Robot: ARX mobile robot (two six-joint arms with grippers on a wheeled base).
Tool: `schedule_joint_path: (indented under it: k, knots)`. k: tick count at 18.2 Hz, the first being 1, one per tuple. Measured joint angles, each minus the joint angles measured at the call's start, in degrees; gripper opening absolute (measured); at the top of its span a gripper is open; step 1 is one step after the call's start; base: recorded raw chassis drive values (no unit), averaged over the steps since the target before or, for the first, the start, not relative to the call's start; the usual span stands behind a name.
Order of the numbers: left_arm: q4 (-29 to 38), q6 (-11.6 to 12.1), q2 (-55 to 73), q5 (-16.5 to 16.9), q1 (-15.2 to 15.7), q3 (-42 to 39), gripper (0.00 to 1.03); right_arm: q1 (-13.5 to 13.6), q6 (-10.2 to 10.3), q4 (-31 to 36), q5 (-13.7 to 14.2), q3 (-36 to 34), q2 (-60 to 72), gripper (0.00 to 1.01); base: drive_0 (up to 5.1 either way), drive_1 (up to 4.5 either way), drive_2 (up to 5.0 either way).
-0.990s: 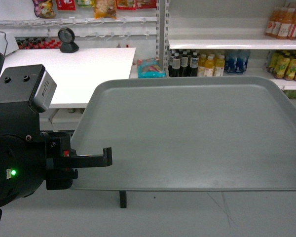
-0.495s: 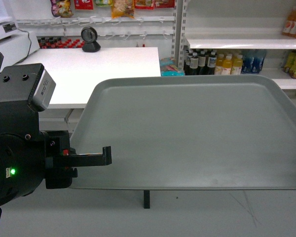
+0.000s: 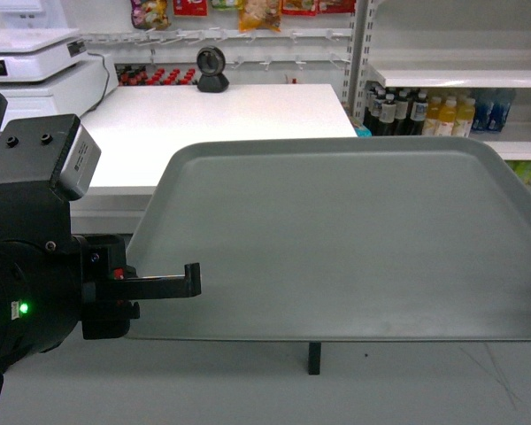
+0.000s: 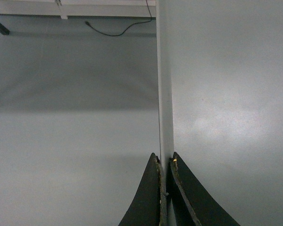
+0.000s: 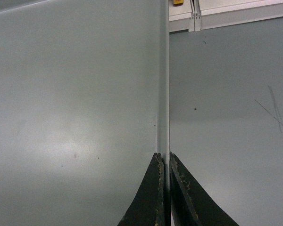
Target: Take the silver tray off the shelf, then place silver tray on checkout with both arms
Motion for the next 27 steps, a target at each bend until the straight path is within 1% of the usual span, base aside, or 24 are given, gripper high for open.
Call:
schedule_joint_path:
  k: [12,14,16,27]
  knots:
    - [-0.1,0.0,0.0,0.0,0.0,0.0,0.03,0.0,0.0,0.0,0.0,0.0,0.0,0.02,-5.0,2.44,2.4]
    - [-0.2,0.2,0.0,0.0,0.5,0.0,0.03,0.7,0.2,0.4,-0.1,0.1,0.0,0.02,-4.9,2.53,2.5]
    - [-0.2,0.2,-0.1,-0.2,0.1,0.0,0.03,0.3,0.3,0.0,0.1,0.0,0.0,0.02,-4.9,2.53,2.5]
    - [-0.3,0.2,-0.1,-0.2,0.1,0.0,0.03,0.3,0.3,0.0,0.1,0.1,0.0,0.02,-4.9,2.53,2.5]
